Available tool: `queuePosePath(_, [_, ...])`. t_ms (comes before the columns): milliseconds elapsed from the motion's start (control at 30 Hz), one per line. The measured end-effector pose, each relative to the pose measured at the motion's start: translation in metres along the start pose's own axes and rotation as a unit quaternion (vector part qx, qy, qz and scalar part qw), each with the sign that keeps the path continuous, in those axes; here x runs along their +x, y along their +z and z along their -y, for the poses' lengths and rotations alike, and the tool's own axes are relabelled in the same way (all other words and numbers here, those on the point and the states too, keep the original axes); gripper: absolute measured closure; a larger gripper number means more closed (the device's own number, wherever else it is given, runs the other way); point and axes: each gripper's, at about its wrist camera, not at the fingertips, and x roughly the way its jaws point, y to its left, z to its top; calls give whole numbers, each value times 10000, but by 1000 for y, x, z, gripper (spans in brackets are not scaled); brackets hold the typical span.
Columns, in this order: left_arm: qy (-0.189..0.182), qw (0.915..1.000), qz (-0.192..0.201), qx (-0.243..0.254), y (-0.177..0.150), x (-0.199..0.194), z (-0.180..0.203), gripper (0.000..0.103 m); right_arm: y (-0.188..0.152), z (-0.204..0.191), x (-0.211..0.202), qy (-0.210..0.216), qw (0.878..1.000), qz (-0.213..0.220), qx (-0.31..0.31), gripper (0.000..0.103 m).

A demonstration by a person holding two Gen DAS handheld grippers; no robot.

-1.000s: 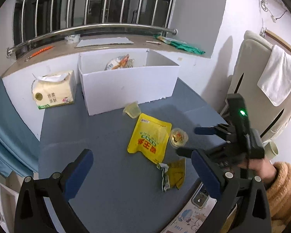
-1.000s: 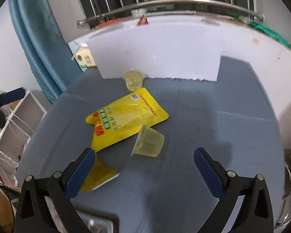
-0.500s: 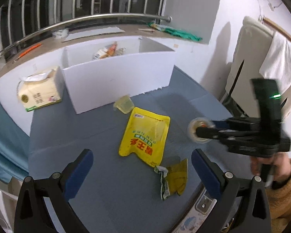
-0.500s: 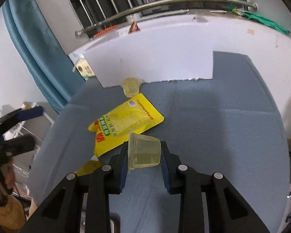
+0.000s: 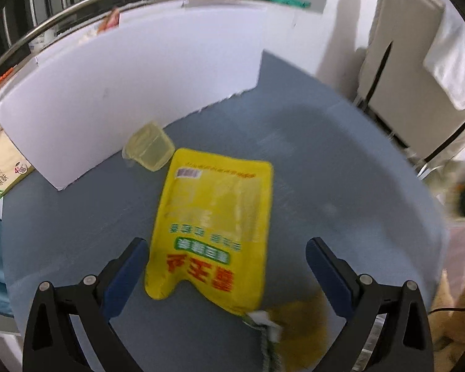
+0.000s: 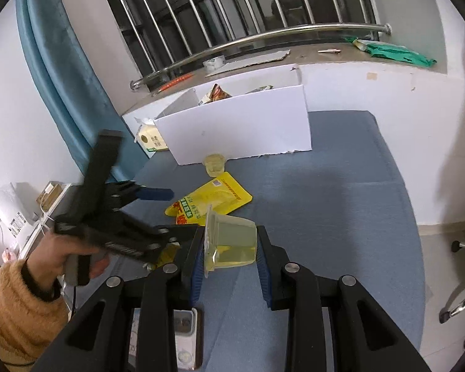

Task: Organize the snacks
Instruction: 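Grasp a yellow jelly cup with the right gripper, then grasp the yellow pouch with the left gripper while the right gripper holds the jelly cup, then drop the pouch and jelly cup into the white box and open both grippers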

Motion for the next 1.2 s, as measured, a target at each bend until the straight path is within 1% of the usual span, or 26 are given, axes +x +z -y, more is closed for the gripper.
queuePosePath(33, [6, 10000, -47, -7, 1, 4, -1, 0, -1, 1, -2, 9, 10000, 21, 16, 70])
queuePosePath(100, [-137, 9998, -117, -128, 1, 10, -6, 2, -3, 1, -5, -44, 10000, 52, 3, 70])
queuePosePath(133, [-182, 9996, -100, -179, 0, 11, -8, 7, -4, 2, -5, -73, 10000, 55, -4, 70])
queuePosePath(167, [-53, 9999, -78, -141, 0, 10, -8, 25, -5, 2, -5, -66, 10000, 45, 2, 70])
queuePosePath(200, [218, 9997, -110, -73, -1, 8, -8, 36, -5, 3, -5, -53, 10000, 38, 14, 70])
queuePosePath(233, [266, 9995, -148, -77, -1, 5, -9, 45, -5, 3, -5, -47, 10000, 36, 16, 70])
queuePosePath(267, [-151, 9994, -90, -292, -3, -1, -14, 52, -5, 3, -5, -43, 10000, 38, 17, 70])
queuePosePath(300, [-360, 9986, -58, -378, -3, -4, -15, 56, -5, 3, -5, -24, 10000, 44, 20, 70])
queuePosePath(333, [-432, 9982, -42, -401, -5, -7, -16, 59, -5, 3, -5, -9, 10000, 54, 19, 70])
queuePosePath(367, [-261, 9991, 6, -337, -7, -11, -13, 60, -5, 2, -5, -14, 10000, 69, 9, 70])
queuePosePath(400, [-203, 9993, 97, -311, -9, -17, -12, 63, -4, 1, -5, -29, 10000, 85, -8, 70])
queuePosePath(433, [-300, 9986, 232, -362, -11, -26, -12, 73, -4, 1, -5, -33, 9999, 94, -23, 70])
queuePosePath(467, [-557, 9961, 441, -525, -13, -39, -15, 73, -3, 0, -5, -32, 9999, 97, -28, 70])
queuePosePath(500, [-591, 9953, 519, -568, -15, -45, -16, 73, -3, -1, -5, -34, 9999, 113, -40, 70])
queuePosePath(567, [-407, 9953, 723, -499, -17, -62, -15, 73, -1, -3, -5, -50, 9999, 138, -88, 70])
queuePosePath(633, [-442, 9943, 840, -479, -19, -75, -16, 73, 1, -3, -3, -52, 9999, 107, -100, 70])
queuePosePath(733, [-334, 9924, 1074, -494, -21, -92, -15, 75, 4, -5, -1, -52, 9999, 118, -92, 70])
queuePosePath(800, [-448, 9888, 1302, -578, -21, -110, -17, 75, 7, -8, -2, -19, 9998, 155, -122, 70])
queuePosePath(900, [-445, 9832, 1654, -639, -13, -134, -29, 75, 13, -13, -3, -35, 9996, 210, -173, 70])
queuePosePath(933, [-448, 9800, 1806, -707, -8, -146, -33, 75, 18, -13, -3, 6, 9996, 235, -168, 70])
queuePosePath(1000, [-441, 9756, 1992, -815, 4, -155, -42, 75, 30, -15, -3, -2, 9993, 306, -210, 70])
queuePosePath(1067, [-421, 9671, 2293, -1014, 15, -172, -55, 75, 49, -16, -2, -22, 9988, 410, -258, 70])
queuePosePath(1133, [-334, 9611, 2480, -1167, 33, -181, -68, 75, 74, -17, 0, 6, 9981, 556, -274, 70])
queuePosePath(1167, [-233, 9565, 2604, -1292, 43, -185, -78, 75, 89, -16, 3, 86, 9978, 597, -259, 70])
queuePosePath(1200, [-182, 9547, 2637, -1367, 53, -185, -87, 75, 102, -16, 6, 134, 9977, 622, -233, 70])
